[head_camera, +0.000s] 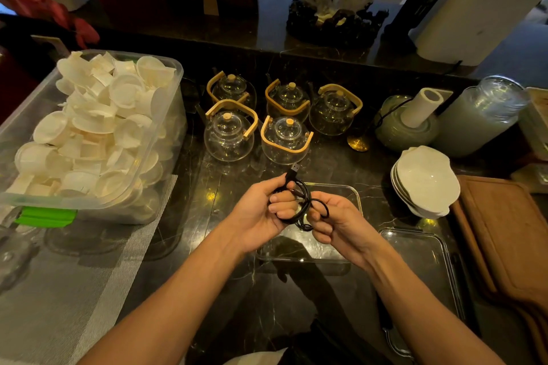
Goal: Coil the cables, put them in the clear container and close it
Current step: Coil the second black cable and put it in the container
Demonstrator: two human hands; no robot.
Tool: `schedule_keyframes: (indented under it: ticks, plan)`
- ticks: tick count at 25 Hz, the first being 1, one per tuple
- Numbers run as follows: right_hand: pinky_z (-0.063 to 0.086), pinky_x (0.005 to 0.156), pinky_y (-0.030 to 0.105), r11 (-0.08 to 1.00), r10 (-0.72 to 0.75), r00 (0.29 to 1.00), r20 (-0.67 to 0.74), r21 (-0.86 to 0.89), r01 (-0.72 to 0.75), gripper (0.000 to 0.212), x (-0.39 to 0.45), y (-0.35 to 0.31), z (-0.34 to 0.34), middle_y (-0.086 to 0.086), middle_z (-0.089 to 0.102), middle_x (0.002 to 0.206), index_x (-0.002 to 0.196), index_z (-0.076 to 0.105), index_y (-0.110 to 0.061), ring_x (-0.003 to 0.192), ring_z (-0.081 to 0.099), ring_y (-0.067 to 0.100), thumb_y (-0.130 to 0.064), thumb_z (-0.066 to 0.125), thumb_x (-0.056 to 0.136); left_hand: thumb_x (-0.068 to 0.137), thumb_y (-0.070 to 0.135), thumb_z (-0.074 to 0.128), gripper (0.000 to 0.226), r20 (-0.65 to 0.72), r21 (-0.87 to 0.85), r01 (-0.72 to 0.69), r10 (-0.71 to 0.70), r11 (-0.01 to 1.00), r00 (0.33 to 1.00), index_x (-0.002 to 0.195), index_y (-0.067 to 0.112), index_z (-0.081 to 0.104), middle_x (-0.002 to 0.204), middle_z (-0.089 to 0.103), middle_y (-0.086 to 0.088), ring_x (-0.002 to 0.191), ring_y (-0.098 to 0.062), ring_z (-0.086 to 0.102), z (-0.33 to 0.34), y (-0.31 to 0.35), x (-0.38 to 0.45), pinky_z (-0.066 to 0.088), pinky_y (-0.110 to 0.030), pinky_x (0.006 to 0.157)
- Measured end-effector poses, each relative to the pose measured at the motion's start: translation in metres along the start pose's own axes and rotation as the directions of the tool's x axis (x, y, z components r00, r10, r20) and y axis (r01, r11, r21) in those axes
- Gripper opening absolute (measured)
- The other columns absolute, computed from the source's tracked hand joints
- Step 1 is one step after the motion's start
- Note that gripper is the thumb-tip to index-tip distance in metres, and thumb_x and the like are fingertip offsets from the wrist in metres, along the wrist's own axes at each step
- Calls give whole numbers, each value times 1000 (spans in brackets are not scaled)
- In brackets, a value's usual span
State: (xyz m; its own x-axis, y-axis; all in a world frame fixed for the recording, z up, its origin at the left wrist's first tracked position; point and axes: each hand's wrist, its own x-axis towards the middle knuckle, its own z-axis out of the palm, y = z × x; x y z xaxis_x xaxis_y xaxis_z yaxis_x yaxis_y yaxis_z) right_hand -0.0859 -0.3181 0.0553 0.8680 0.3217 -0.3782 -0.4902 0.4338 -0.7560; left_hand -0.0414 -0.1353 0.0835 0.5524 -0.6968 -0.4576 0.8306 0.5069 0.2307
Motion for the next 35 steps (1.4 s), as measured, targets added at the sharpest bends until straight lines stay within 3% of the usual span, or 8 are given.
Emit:
schedule_keyframes:
  ticks: [3,9,13,17,22,25,29,35]
  plan:
    - [35,42,20,999,-9,1000,-24,-42,8,34,1,4,5,-2,50,65,127,50,17,46,36,5,-3,50,100,104,27,44,29,79,-84,65,-59,994,995,84,8,53,49,35,7,37,-6,34,-2,-6,0,31,-16,41]
    - [48,42,32,974,-174,970,-172,-172,144,27,2,3,19,9,62,80,111,58,-3,58,54,23,-20,58,91,108,26,40,33,-148,225,-147,182,963,972,81,10,50,52,32,6,39,-5,32,0,-16,6,35,-19,40]
    - [58,63,27,663,-451,878,-163,-719,207,26,0,2,24,-7,76,91,109,60,-27,81,74,11,-32,74,88,106,25,49,23,-186,475,-186,305,860,934,92,9,59,56,37,4,47,-7,37,4,-17,8,41,-21,47]
    - [58,69,34,379,-673,732,-107,-900,216,8,-2,12,27,-14,74,86,99,66,-30,81,73,8,-37,68,95,107,25,47,24,-210,563,-193,365,804,907,95,11,62,56,37,6,50,-7,37,4,-19,12,40,-22,50]
    - [56,75,23,660,-677,664,-317,-661,357,4,1,3,29,-1,75,95,100,71,-21,88,70,8,-21,67,98,107,27,47,20,-175,613,-189,365,767,914,97,12,57,53,41,13,44,-2,35,-7,-22,12,35,-20,46]
    - [56,69,23,897,-440,755,-487,-272,348,10,0,-23,24,8,79,92,98,61,-15,76,70,13,-21,58,104,106,30,49,25,-139,437,-154,236,886,962,90,10,55,55,35,9,45,-3,30,-10,-24,8,32,-18,44]
    - [32,43,18,987,-146,842,-520,-12,163,15,-1,-33,14,0,58,72,98,66,-10,47,38,5,-20,56,104,101,28,57,25,-17,404,-186,211,896,977,98,3,54,57,35,8,46,-3,30,-2,-24,5,35,-17,45]
    - [18,41,19,920,112,967,-229,-344,-188,25,-5,-21,8,-2,42,62,91,73,-8,48,23,7,-23,57,103,106,25,50,23,-51,663,-279,413,695,909,99,4,55,52,48,11,47,-4,36,3,-22,4,37,-21,51]
